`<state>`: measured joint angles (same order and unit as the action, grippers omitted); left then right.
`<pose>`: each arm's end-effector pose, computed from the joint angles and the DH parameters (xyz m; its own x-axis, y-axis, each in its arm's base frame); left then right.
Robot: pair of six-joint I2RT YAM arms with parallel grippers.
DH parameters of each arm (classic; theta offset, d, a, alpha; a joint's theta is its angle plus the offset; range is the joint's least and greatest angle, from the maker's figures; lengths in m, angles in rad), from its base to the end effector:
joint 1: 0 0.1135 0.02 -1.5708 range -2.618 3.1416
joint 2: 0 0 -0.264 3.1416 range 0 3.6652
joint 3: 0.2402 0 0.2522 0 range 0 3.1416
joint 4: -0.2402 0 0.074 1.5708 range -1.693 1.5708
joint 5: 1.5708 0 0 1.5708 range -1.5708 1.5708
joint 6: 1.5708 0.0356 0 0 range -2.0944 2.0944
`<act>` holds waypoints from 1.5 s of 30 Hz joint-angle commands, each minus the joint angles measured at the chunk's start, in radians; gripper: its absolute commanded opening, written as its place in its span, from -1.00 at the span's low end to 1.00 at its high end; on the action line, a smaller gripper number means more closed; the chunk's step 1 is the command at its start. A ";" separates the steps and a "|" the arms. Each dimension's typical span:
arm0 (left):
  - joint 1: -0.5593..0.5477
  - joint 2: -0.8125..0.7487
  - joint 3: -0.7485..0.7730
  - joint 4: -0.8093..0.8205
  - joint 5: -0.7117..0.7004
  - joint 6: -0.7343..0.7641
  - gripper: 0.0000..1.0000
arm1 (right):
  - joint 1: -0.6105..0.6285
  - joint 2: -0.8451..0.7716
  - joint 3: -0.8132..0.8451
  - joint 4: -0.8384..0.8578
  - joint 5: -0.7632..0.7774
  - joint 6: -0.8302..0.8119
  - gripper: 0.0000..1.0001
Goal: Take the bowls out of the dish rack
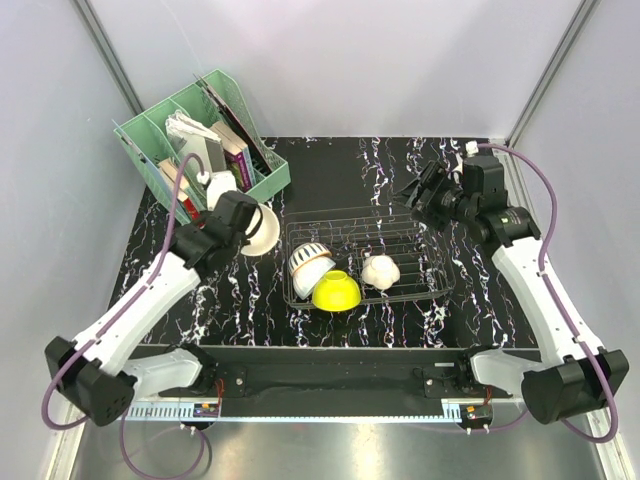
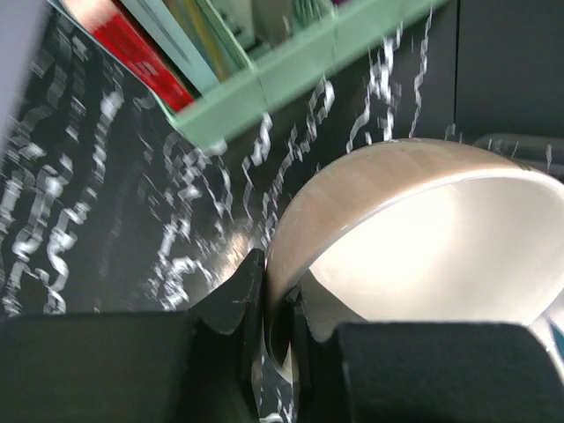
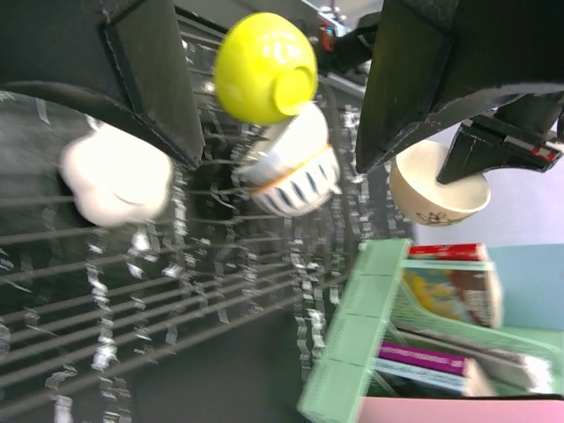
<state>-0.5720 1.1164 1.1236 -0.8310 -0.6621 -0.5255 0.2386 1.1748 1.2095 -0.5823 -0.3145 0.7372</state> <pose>0.1951 -0.0996 0.3376 -0.5717 -0.1025 -0.8140 -0.2440 0.9685 0.0494 0.2432 0.0705 0.3694 -0.6981 0.4881 -0.5238 -0.0163 0.7206 0.6932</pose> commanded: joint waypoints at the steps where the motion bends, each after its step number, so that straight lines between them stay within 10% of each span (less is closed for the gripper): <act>1: 0.056 0.023 -0.039 0.052 0.156 -0.116 -1.00 | 0.008 -0.056 0.013 -0.114 0.152 -0.076 0.58; 12: 0.231 0.086 -0.160 0.122 0.334 -0.090 -1.00 | 0.007 -0.162 -0.022 -0.174 0.296 -0.128 0.62; 36: 0.244 0.333 -0.202 0.213 0.358 -0.071 -1.00 | 0.008 -0.175 -0.074 -0.182 0.302 -0.144 0.61; 45: 0.244 0.324 -0.200 0.179 0.312 -0.077 -0.61 | 0.008 -0.164 -0.093 -0.177 0.301 -0.139 0.61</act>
<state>-0.3325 1.4532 0.9009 -0.6689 -0.3023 -0.6003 0.2401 1.0138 1.1233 -0.7689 -0.0364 0.6075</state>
